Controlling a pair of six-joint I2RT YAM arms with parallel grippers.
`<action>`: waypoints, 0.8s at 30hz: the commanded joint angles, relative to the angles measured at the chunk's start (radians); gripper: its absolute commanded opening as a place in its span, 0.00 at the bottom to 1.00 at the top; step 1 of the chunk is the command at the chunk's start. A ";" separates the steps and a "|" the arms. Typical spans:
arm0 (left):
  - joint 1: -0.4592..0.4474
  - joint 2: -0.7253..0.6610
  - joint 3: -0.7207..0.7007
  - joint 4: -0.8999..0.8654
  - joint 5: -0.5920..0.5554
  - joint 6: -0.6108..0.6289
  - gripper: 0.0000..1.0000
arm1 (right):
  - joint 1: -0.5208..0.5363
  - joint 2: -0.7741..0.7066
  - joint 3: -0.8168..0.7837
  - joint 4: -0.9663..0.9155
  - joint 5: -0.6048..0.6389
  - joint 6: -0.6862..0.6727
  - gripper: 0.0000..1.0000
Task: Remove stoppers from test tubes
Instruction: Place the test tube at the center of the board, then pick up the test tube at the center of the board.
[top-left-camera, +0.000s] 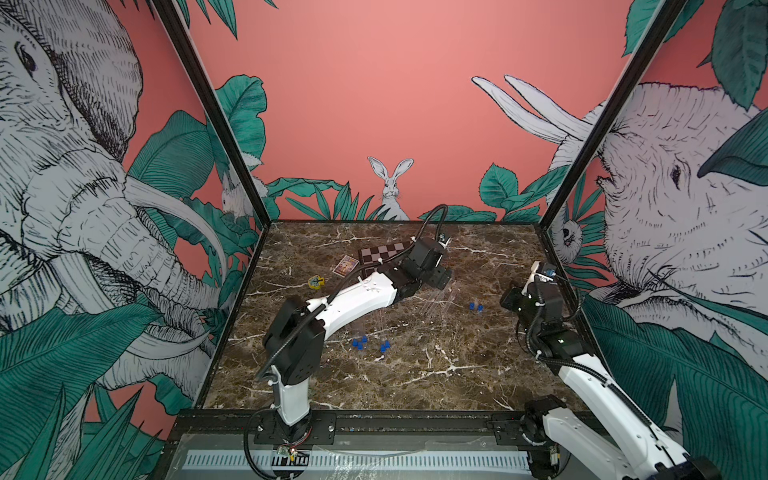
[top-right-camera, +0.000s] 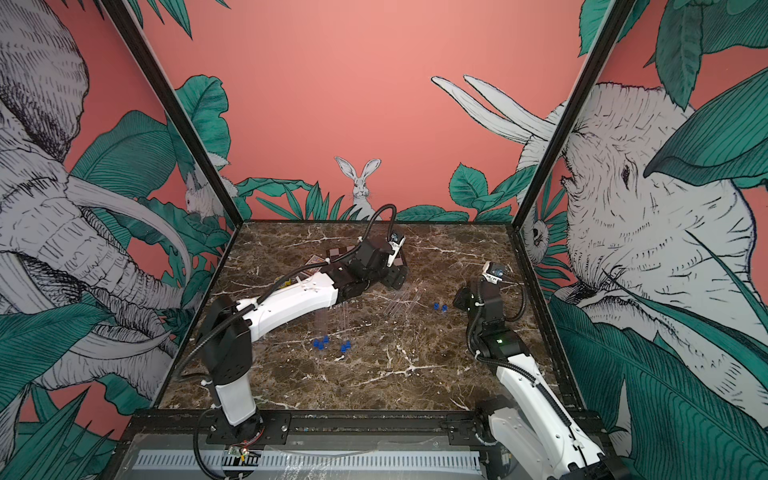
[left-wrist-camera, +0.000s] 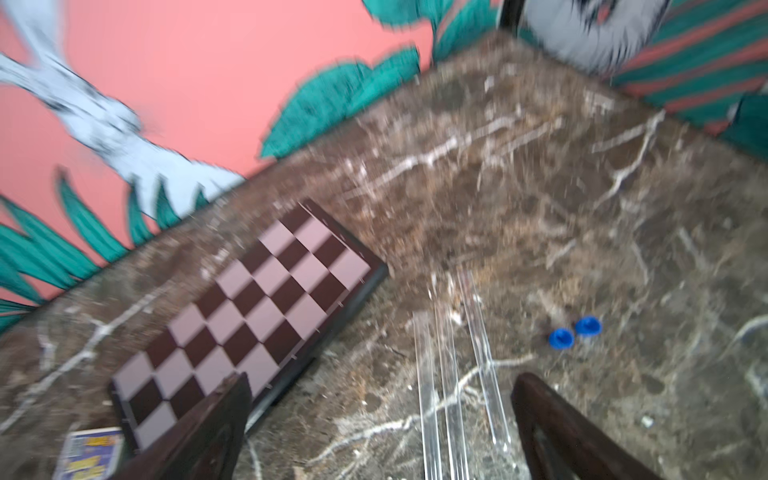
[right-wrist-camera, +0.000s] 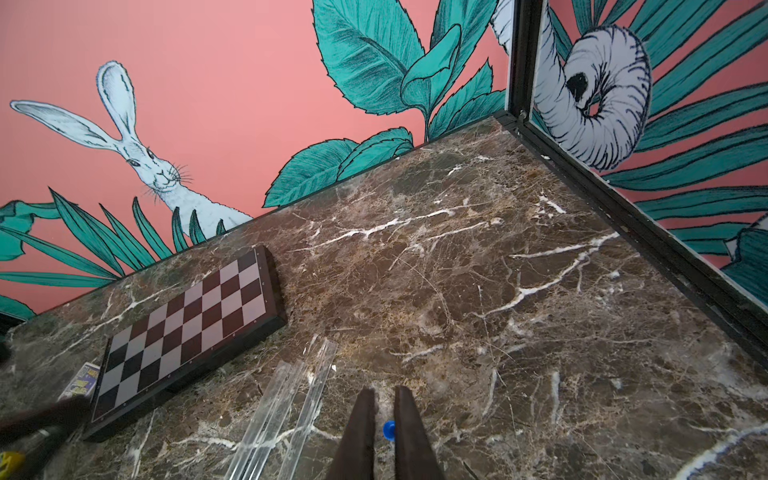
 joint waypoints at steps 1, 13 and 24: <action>0.010 -0.073 -0.068 0.080 -0.246 -0.170 1.00 | 0.004 0.008 0.034 0.016 -0.013 0.014 0.16; 0.115 -0.165 -0.151 -0.237 -0.131 -0.357 0.58 | 0.005 0.050 0.075 -0.025 -0.145 0.017 0.20; 0.107 -0.346 -0.315 -0.444 -0.187 -0.340 0.55 | 0.007 0.108 0.064 -0.009 -0.228 0.025 0.20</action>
